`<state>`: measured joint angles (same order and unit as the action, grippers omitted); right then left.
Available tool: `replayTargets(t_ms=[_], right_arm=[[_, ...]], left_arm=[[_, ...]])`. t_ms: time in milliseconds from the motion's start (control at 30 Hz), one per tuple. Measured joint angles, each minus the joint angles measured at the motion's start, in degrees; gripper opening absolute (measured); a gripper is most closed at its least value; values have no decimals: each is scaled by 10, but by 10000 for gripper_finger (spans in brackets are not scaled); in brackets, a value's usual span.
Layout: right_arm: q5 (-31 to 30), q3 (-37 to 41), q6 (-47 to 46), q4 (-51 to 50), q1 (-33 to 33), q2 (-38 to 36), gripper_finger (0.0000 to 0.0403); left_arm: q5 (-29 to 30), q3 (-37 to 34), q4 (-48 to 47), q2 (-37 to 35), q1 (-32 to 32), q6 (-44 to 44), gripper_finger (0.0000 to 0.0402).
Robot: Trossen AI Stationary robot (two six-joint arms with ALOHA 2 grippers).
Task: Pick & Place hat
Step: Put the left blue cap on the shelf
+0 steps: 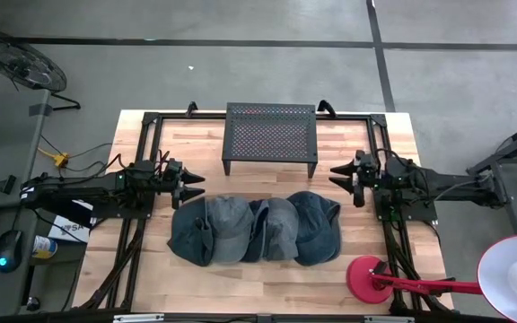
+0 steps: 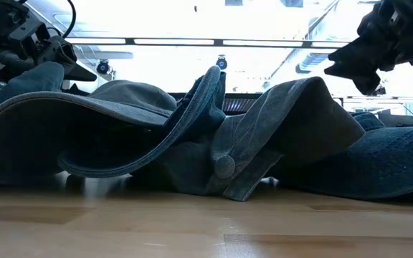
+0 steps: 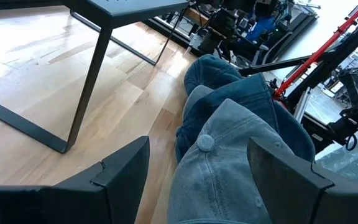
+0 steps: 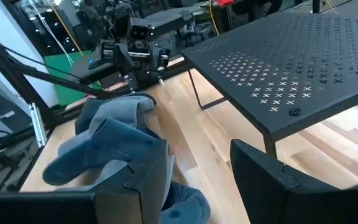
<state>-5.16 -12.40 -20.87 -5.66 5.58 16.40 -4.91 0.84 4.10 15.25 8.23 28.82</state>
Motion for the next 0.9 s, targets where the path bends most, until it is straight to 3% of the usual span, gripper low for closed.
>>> replayTargets(t_ms=[300, 700, 900], right_arm=[[-59, 68, 3, 172, -41, 0, 167], [-45, 81, 58, 181, -57, -13, 167], [-21, 81, 79, 174, -57, -23, 167]], left_arm=[[11, 0, 0, 0, 0, 0, 266], [23, 0, 12, 0, 0, 60, 266], [67, 17, 10, 1, 0, 71, 266]])
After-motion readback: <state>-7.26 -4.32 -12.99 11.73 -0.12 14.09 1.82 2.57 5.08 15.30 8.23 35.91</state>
